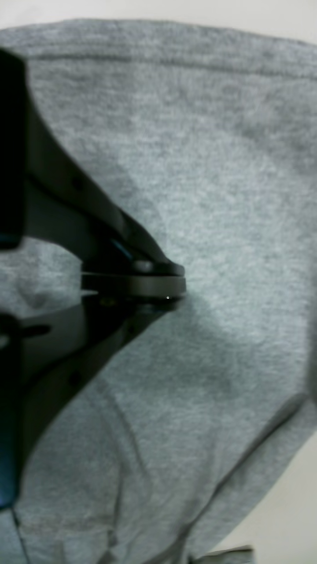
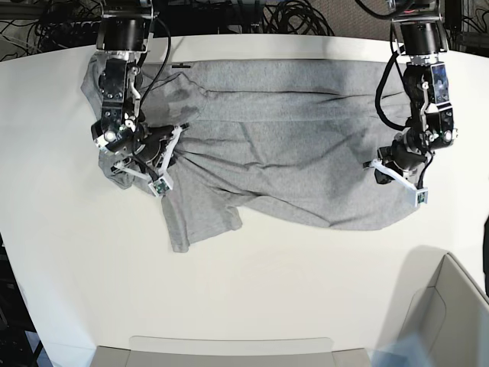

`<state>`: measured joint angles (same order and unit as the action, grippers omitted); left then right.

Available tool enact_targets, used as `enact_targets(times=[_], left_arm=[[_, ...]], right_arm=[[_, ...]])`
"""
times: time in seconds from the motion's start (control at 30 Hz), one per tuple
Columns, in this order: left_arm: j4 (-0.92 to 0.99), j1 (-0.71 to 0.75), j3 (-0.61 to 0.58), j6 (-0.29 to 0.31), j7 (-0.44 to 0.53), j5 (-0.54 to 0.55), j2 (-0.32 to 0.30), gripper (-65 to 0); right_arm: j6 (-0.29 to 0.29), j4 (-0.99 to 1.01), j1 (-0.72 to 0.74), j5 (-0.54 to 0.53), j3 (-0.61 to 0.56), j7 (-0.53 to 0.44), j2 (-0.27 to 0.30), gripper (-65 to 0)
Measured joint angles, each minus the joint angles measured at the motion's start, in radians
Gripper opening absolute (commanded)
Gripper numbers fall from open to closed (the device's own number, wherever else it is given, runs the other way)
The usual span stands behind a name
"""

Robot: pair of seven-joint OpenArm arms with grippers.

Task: Fold the T-shirt properly
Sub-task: 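Grasp the shirt body near the sleeve with the right gripper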

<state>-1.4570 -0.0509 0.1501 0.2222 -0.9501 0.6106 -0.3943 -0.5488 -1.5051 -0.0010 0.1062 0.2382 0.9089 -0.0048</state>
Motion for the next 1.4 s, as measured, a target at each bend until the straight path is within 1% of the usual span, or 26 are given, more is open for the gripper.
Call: enact_targets(times=[0.03,0.17,0.23,0.3,0.4,0.47,0.5,0.53,0.63,0.67,0.7,0.73,0.77,0.8,0.83,0.9,0.93,1.03,1.1,1.2,1.23,1.27,1.33,1.4], left_arm=[[0.000,0.000,0.000,0.000,0.002,-0.002,0.000,-65.0],[0.000,-0.005,-0.006,0.002,0.002,-0.001,0.001,-65.0],[0.000,-0.006,-0.006,0.001,0.004,-0.001,0.000,-65.0],[0.000,-0.007,-0.007,0.001,0.006,0.000,0.001,-65.0],[0.000,-0.006,-0.007,0.002,0.006,0.000,0.001,-65.0],[0.000,-0.008,-0.008,0.002,0.006,0.000,0.001,-65.0],[0.000,-0.008,-0.008,0.002,0.007,0.000,0.000,-65.0],[0.000,-0.008,-0.008,0.002,0.009,0.000,0.001,-65.0],[0.000,-0.006,-0.008,0.002,0.007,0.003,0.000,-65.0],[0.000,-0.005,-0.008,0.002,0.008,-0.001,0.001,-65.0],[0.000,-0.006,-0.008,0.001,0.007,0.001,0.001,-65.0],[0.000,-0.006,-0.008,0.002,0.008,0.001,0.000,-65.0],[0.001,-0.008,-0.008,0.001,0.006,-0.004,0.001,-65.0],[0.001,-0.008,-0.008,0.002,0.009,-0.002,0.001,-65.0],[0.001,-0.007,-0.008,0.002,0.008,0.002,0.001,-65.0],[0.002,-0.008,-0.008,0.002,0.009,0.000,0.002,-65.0],[0.002,-0.007,-0.008,0.002,0.009,0.002,0.001,-65.0],[0.026,-0.009,-0.008,0.002,0.010,0.003,0.001,-65.0],[0.051,-0.008,-0.008,0.002,0.009,-0.002,0.001,-65.0],[0.084,-0.006,-0.008,0.002,0.009,-0.001,0.005,-65.0],[0.090,-0.008,-0.008,0.002,0.008,-0.002,0.007,-65.0],[0.095,-0.014,-0.008,0.002,0.007,-0.001,0.010,-65.0],[0.098,-0.024,-0.008,0.002,0.008,0.000,0.010,-65.0],[0.098,-0.035,-0.008,0.002,0.010,-0.001,0.008,-65.0]], right_arm=[[0.000,-0.011,-0.005,0.000,0.000,0.005,-0.003,-65.0],[-0.009,-0.070,0.002,0.026,-0.003,0.089,-0.011,-65.0],[-0.009,-0.108,0.027,0.040,-0.002,0.105,-0.016,-63.0],[-0.007,-0.151,0.079,0.036,0.002,0.094,-0.016,-58.2],[-0.005,-0.181,0.156,0.029,0.002,0.084,-0.018,-46.2],[-0.009,-0.175,0.196,0.029,0.001,0.091,-0.018,-39.4],[-0.009,-0.156,0.220,0.029,0.001,0.090,-0.017,-37.1],[-0.009,-0.129,0.245,0.030,0.002,0.089,-0.017,-36.1],[-0.009,0.016,0.353,0.017,0.015,0.085,0.000,-36.0],[-0.008,0.074,0.384,-0.011,0.047,0.083,-0.003,-36.0],[-0.011,0.143,0.429,-0.061,0.106,0.080,-0.006,-36.0],[-0.009,0.187,0.450,-0.061,0.152,0.076,-0.004,-36.0],[-0.011,0.249,0.485,-0.098,0.215,0.083,0.000,-36.0],[-0.007,0.307,0.512,-0.104,0.258,0.078,0.017,-36.0],[-0.008,0.366,0.537,-0.108,0.284,0.079,0.045,-36.0],[-0.001,0.497,0.569,-0.120,0.293,0.063,0.098,-36.0],[0.002,0.546,0.572,-0.120,0.293,0.040,0.106,-36.0],[-0.001,0.673,0.567,-0.170,0.286,-0.025,0.109,-36.0],[-0.006,0.736,0.566,-0.185,0.283,-0.044,0.103,-36.0],[-0.094,0.800,0.568,-0.195,0.284,-0.069,0.120,-36.0],[-0.109,0.819,0.575,-0.198,0.285,-0.076,0.126,-36.0],[-0.118,0.843,0.586,-0.197,0.286,-0.075,0.130,-36.0],[-0.117,0.877,0.608,-0.185,0.286,-0.084,0.132,-36.0],[-0.117,0.915,0.614,-0.196,0.285,-0.134,0.128,-36.0]])
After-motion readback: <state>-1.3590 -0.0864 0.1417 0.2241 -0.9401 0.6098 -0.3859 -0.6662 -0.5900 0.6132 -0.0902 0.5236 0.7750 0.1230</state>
